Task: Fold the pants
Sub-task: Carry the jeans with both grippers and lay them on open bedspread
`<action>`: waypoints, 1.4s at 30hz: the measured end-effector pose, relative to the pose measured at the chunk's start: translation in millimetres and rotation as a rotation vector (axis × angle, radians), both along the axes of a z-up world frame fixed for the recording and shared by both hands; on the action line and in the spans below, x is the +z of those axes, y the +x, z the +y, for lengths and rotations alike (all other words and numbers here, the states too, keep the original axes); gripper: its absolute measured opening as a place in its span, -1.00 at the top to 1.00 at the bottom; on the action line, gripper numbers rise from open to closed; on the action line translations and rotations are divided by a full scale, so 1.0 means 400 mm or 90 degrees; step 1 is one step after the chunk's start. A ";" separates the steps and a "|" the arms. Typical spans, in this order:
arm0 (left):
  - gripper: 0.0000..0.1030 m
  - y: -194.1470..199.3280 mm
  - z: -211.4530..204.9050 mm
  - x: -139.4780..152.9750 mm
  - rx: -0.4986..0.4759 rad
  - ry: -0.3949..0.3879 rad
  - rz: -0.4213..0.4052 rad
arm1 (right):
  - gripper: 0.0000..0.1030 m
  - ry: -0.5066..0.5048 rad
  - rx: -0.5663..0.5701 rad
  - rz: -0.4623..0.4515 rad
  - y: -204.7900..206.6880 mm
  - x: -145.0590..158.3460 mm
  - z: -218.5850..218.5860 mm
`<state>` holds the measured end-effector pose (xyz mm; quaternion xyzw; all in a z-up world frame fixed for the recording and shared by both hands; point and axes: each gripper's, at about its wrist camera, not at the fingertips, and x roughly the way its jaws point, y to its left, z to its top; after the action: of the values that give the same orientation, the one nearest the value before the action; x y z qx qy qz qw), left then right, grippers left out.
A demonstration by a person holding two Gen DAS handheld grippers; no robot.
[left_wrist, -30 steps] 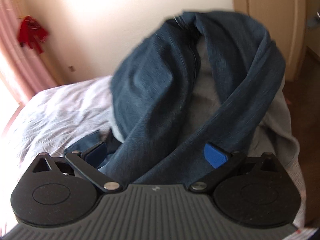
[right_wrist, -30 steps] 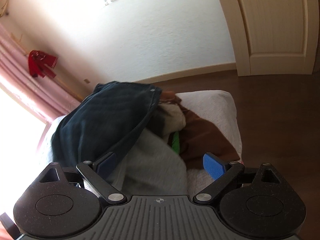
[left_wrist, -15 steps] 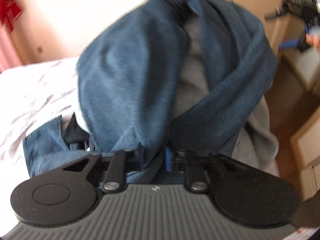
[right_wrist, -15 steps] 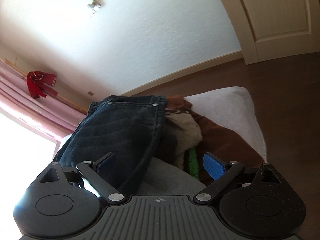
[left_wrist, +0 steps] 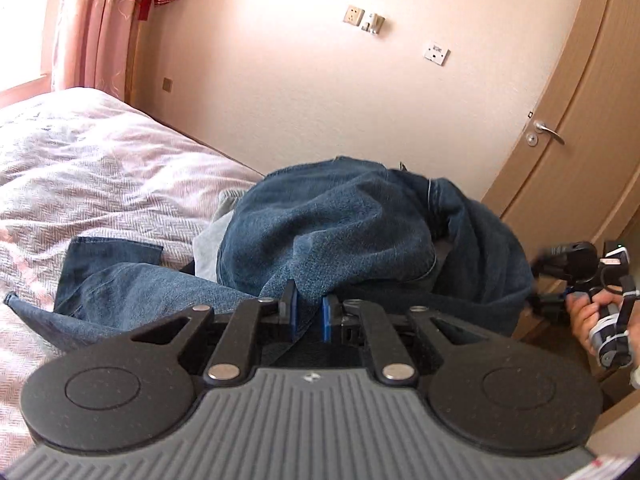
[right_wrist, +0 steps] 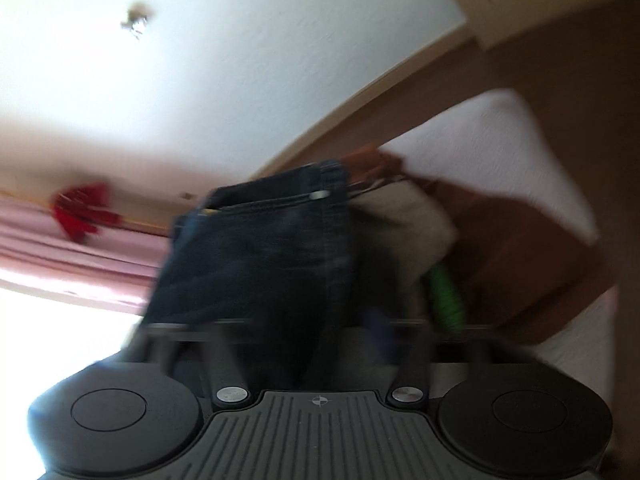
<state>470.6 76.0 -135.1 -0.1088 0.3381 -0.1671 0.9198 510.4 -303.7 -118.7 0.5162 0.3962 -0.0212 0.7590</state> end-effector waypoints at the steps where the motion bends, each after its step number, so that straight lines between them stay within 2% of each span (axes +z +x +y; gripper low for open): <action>1: 0.84 -0.001 0.000 0.005 0.003 0.003 -0.005 | 1.00 -0.022 -0.011 -0.002 -0.005 0.024 0.003; 3: 0.85 -0.014 0.008 0.019 0.010 0.001 -0.017 | 1.00 -0.096 0.007 -0.050 -0.014 0.102 0.023; 6: 0.88 -0.045 0.023 0.077 0.028 -0.004 -0.044 | 1.00 -0.183 0.038 -0.170 -0.035 0.243 0.065; 11: 0.91 -0.101 0.095 0.163 0.087 -0.019 -0.085 | 1.00 -0.198 0.104 -0.377 -0.075 0.468 0.164; 14: 0.92 -0.169 0.161 0.217 0.130 -0.026 -0.120 | 1.00 -0.184 0.176 -0.484 -0.122 0.575 0.259; 18: 0.93 -0.302 0.247 0.314 0.184 -0.012 -0.185 | 1.00 -0.136 0.261 -0.571 -0.191 0.671 0.390; 21: 0.93 -0.425 0.352 0.397 0.237 -0.007 -0.226 | 1.00 -0.106 0.325 -0.618 -0.253 0.719 0.507; 24: 0.93 -0.573 0.463 0.475 0.293 0.033 -0.259 | 1.00 -0.054 0.385 -0.651 -0.319 0.738 0.628; 29: 0.93 -0.825 0.619 0.597 0.368 0.107 -0.284 | 1.00 0.005 0.483 -0.707 -0.490 0.778 0.816; 33: 0.92 -1.022 0.690 0.632 0.423 0.163 -0.272 | 1.00 0.039 0.581 -0.692 -0.663 0.749 0.951; 35: 0.91 -1.109 0.734 0.602 0.456 0.176 -0.229 | 1.00 0.030 0.639 -0.663 -0.763 0.695 1.016; 36: 0.81 -1.150 0.755 0.577 0.470 0.176 -0.189 | 0.97 0.019 0.677 -0.632 -0.796 0.655 1.053; 37: 0.68 -1.184 0.774 0.545 0.488 0.184 -0.138 | 0.87 0.005 0.734 -0.583 -0.830 0.610 1.098; 38: 0.65 -1.231 0.787 0.505 0.511 0.193 -0.079 | 0.50 -0.013 0.799 -0.516 -0.871 0.553 1.137; 39: 0.55 -1.273 0.799 0.465 0.530 0.192 -0.031 | -0.01 -0.038 0.855 -0.436 -0.916 0.491 1.180; 40: 0.40 -1.320 0.806 0.421 0.541 0.177 0.014 | -0.15 -0.070 0.900 -0.349 -0.956 0.419 1.209; 42: 0.27 -1.415 0.793 0.327 0.570 0.147 0.117 | -0.15 -0.116 0.945 -0.214 -1.011 0.286 1.227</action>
<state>-95.4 393.2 -4.2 -0.1552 0.3547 0.2949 0.8736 106.0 187.1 -4.1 0.0460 0.5150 0.5403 0.6638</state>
